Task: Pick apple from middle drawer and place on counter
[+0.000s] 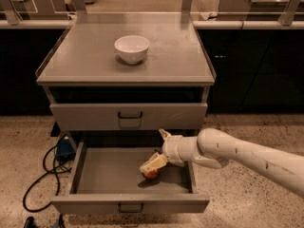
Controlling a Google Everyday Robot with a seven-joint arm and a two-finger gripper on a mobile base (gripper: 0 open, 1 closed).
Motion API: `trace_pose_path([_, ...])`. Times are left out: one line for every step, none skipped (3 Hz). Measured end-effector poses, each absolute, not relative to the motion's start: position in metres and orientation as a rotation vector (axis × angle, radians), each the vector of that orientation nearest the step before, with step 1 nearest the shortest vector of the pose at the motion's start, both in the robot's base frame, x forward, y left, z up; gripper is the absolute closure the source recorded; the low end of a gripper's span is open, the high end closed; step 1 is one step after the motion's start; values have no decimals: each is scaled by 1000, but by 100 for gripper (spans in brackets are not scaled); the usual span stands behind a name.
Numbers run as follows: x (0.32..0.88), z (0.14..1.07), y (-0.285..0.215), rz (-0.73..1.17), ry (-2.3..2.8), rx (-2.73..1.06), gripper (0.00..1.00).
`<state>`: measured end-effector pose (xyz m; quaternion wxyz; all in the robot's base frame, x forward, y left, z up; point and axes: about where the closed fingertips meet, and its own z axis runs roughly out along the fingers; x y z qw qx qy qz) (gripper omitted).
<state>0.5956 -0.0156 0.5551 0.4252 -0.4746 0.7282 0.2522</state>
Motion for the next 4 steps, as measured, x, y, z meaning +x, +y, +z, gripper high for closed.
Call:
trace_pose_path([600, 511, 7, 692, 1884, -1212, 0])
trace_pose_path([602, 476, 23, 710, 1950, -1234, 0])
trace_pose_path([601, 475, 26, 712, 1951, -1240, 0])
trace_pose_path([601, 473, 28, 747, 1946, -1233, 0])
